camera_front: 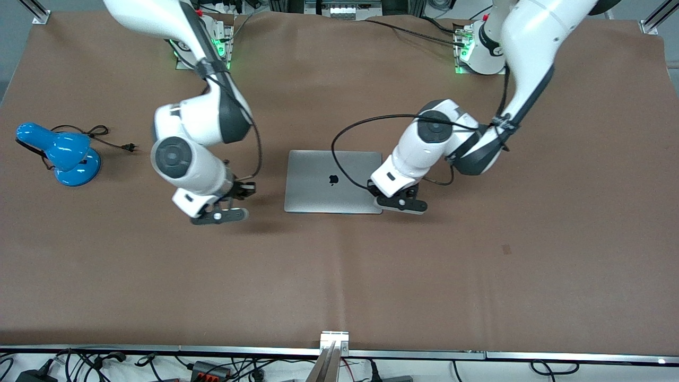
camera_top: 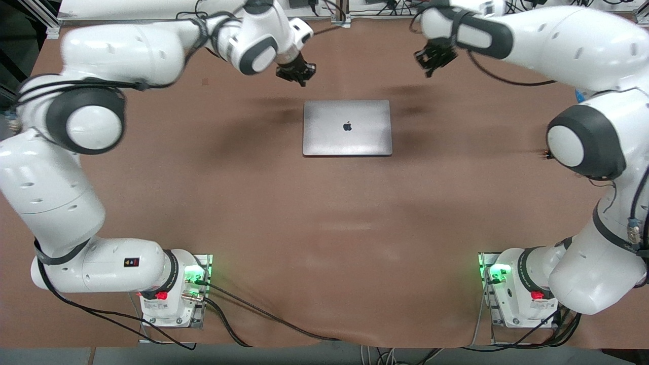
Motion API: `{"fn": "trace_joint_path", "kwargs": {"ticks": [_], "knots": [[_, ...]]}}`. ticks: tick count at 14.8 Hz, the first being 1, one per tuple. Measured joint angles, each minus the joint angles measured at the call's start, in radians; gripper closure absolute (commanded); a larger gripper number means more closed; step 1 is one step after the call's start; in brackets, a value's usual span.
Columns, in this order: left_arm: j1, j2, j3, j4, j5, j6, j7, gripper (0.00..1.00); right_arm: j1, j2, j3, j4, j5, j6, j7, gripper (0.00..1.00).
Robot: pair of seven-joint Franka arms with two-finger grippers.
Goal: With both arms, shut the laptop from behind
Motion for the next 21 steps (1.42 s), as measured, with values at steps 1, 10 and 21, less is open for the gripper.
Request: {"fn": "trace_joint_path", "kwargs": {"ticks": [1,10,21], "knots": [[0.088,-0.004,-0.079,-0.001,0.000,-0.054,0.013,1.00,-0.002,-0.025,-0.029,0.000,0.000,-0.030,-0.034,1.00],[0.314,-0.010,-0.289,-0.006,0.000,-0.183,0.057,1.00,-0.004,-0.107,-0.224,0.190,-0.006,-0.295,-0.130,0.00],[0.150,-0.071,-0.096,0.033,-0.196,-0.180,0.165,1.00,-0.405,-0.128,-0.017,0.370,-0.002,-0.381,-0.132,0.00]]}}
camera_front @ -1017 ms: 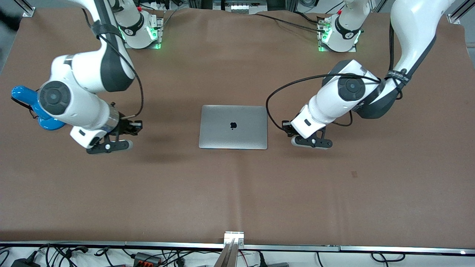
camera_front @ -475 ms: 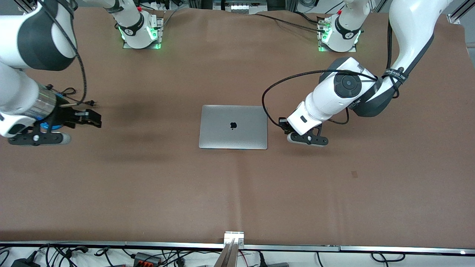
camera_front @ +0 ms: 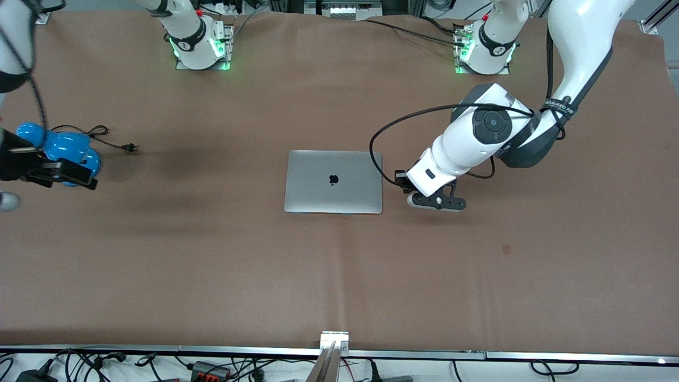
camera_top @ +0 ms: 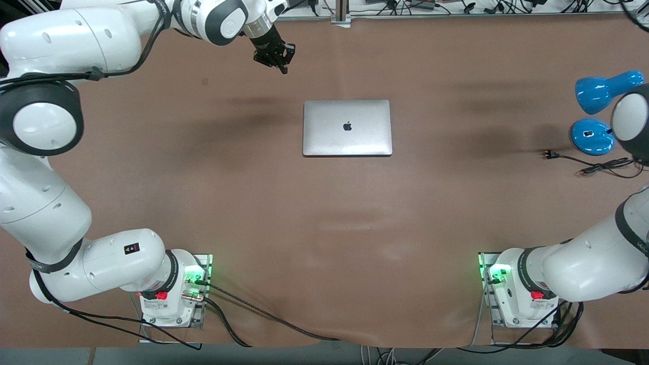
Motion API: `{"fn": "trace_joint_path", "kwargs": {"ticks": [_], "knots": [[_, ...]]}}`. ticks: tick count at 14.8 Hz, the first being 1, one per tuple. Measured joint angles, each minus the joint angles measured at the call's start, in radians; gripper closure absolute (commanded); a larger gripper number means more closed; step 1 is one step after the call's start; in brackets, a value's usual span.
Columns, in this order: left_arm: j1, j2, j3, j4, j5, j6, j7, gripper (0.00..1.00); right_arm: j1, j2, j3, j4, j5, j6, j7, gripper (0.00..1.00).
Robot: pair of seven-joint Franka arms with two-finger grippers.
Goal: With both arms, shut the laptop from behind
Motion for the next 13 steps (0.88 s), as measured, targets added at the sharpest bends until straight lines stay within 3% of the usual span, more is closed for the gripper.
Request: {"fn": "trace_joint_path", "kwargs": {"ticks": [2,4,9,13], "knots": [[-0.054,-0.060,0.116,0.002,-0.191,0.001,0.176,1.00,-0.165,-0.015,0.151,0.000,-0.019,-0.001,-0.004,0.00],[-0.079,-0.127,0.202,0.002,-0.276,-0.018,0.265,1.00,-0.226,-0.025,0.230,0.000,-0.074,-0.004,-0.004,0.00],[-0.141,-0.295,0.371,0.002,-0.301,-0.233,0.293,1.00,-0.229,-0.030,0.288,-0.014,-0.134,0.008,-0.004,0.00],[-0.212,-0.413,0.568,0.002,-0.303,-0.402,0.339,1.00,-0.230,-0.056,0.292,-0.053,-0.140,0.007,-0.004,0.00]]}}
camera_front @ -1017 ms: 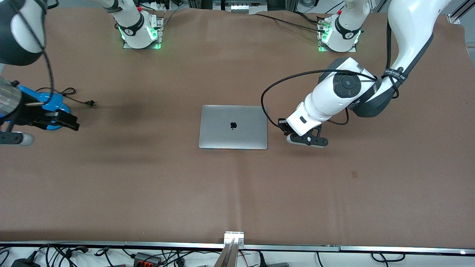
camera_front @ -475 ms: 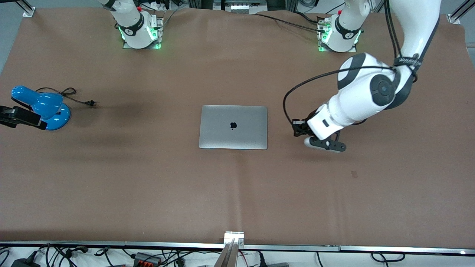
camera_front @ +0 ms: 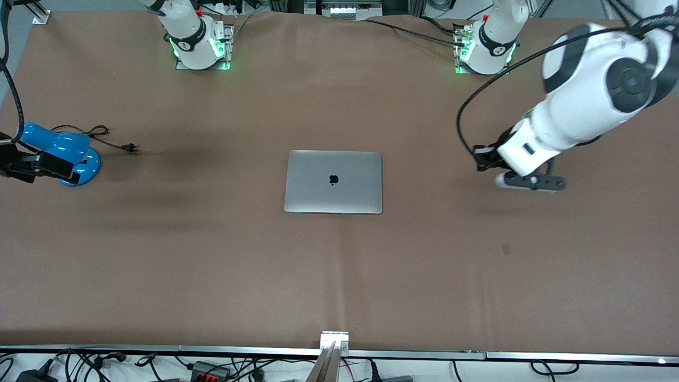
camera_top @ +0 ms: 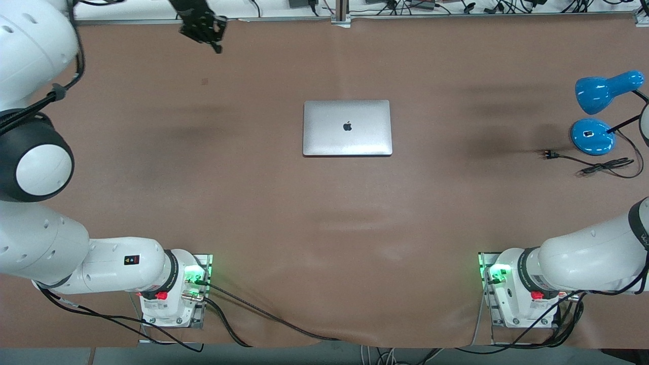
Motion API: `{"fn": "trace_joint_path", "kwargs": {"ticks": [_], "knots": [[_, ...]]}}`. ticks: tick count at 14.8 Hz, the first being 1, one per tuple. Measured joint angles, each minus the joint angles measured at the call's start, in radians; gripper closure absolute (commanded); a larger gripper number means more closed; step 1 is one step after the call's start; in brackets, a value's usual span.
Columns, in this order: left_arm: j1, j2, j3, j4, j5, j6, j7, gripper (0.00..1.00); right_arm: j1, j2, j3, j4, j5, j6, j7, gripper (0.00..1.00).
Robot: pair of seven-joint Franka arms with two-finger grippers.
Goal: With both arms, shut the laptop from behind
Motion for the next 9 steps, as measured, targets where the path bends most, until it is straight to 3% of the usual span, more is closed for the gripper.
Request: {"fn": "trace_joint_path", "kwargs": {"ticks": [3,4,5,6,7,8,9], "knots": [[-0.006,-0.055,0.058,0.000,0.000,-0.042,0.021,0.99,0.000,-0.064,0.008,-0.089,-0.041,0.003,0.000,0.00],[-0.007,-0.070,0.066,0.000,0.009,-0.047,0.022,0.92,0.002,-0.089,0.012,-0.122,-0.053,0.006,0.000,0.00],[-0.008,-0.082,0.072,0.000,0.040,-0.049,0.022,0.75,0.002,-0.112,0.016,-0.150,-0.057,0.009,0.000,0.00],[-0.010,-0.092,0.076,0.000,0.083,-0.051,0.023,0.67,0.003,-0.135,0.018,-0.180,-0.057,0.010,0.000,0.00],[-0.010,-0.100,0.078,0.000,0.119,-0.053,0.023,0.50,0.003,-0.154,0.019,-0.208,-0.057,0.014,0.001,0.00],[-0.010,-0.105,0.080,0.000,0.139,-0.056,0.023,0.01,0.002,-0.173,0.019,-0.238,-0.057,0.027,0.002,0.00],[-0.010,-0.108,0.083,0.000,0.146,-0.057,0.023,0.00,0.002,-0.192,0.019,-0.267,-0.057,0.048,0.004,0.00]]}}
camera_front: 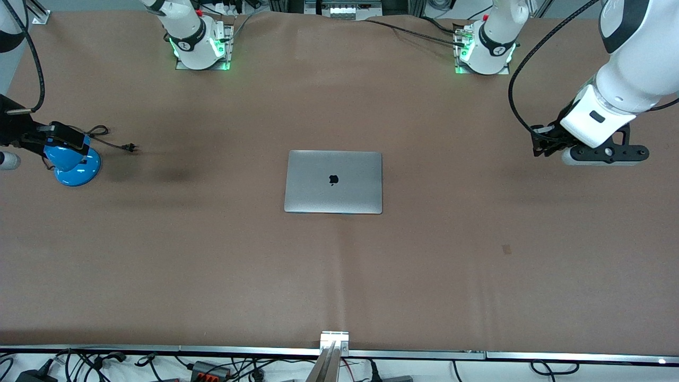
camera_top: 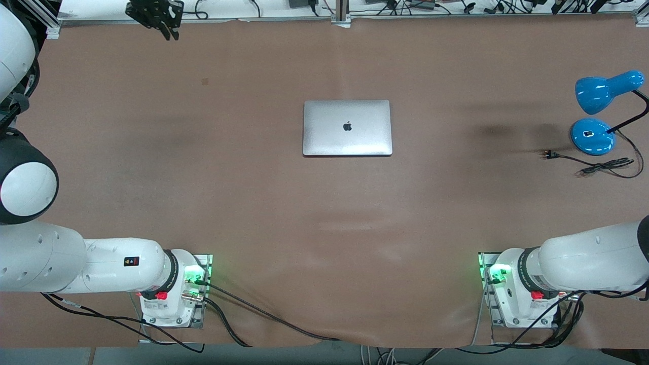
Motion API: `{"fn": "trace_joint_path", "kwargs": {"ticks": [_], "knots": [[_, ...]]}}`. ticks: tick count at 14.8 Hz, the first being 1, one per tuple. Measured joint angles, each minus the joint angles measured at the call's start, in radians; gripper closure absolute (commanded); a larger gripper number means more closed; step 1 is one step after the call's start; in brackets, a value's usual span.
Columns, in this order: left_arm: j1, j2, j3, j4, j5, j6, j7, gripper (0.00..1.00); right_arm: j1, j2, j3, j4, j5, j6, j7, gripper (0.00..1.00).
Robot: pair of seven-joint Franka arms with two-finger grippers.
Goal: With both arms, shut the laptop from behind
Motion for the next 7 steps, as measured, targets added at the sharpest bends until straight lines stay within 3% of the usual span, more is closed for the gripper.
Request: {"fn": "trace_joint_path", "kwargs": {"ticks": [7], "knots": [[0.001,-0.014,0.019,0.012,0.004,-0.002,0.001,0.00,-0.003,-0.076,-0.001,-0.089,0.000,0.034,0.002,0.00]]}}
